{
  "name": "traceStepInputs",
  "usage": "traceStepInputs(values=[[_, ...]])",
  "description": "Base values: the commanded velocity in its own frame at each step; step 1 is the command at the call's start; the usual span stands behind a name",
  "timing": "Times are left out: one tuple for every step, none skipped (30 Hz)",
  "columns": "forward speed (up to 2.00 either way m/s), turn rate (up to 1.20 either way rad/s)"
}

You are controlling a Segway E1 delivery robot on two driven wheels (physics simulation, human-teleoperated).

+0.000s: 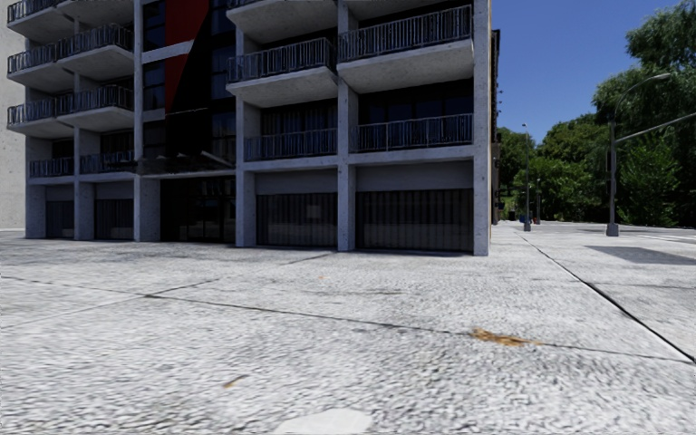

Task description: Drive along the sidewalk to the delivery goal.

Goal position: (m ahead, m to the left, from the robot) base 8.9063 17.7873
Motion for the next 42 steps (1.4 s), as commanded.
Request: traceStepInputs(values=[[1.71,0.18],[1.7,0.2],[1.7,0.2],[1.7,0.22],[1.7,0.25],[1.69,0.27],[1.69,0.27],[1.69,0.28],[1.68,0.28],[1.66,0.29],[1.66,0.29],[1.64,0.3],[1.62,0.33],[1.61,0.37],[1.61,0.37],[1.6,0.42],[1.6,0.49],[1.59,0.55],[1.59,0.55],[1.58,0.6],[1.57,0.62],[1.57,0.69],[1.57,0.78],[1.57,0.78],[1.57,0.84],[1.57,0.87],[1.57,0.88],[1.57,0.88],[1.57,0.88],[1.57,0.88],[1.57,0.88],[1.57,0.88],[1.57,0.88],[1.57,0.88],[1.57,0.88],[1.57,0.88],[1.57,0.88],[1.57,0.88],[1.57,0.88],[1.56,0.88],[1.56,0.88],[1.56,0.88]])
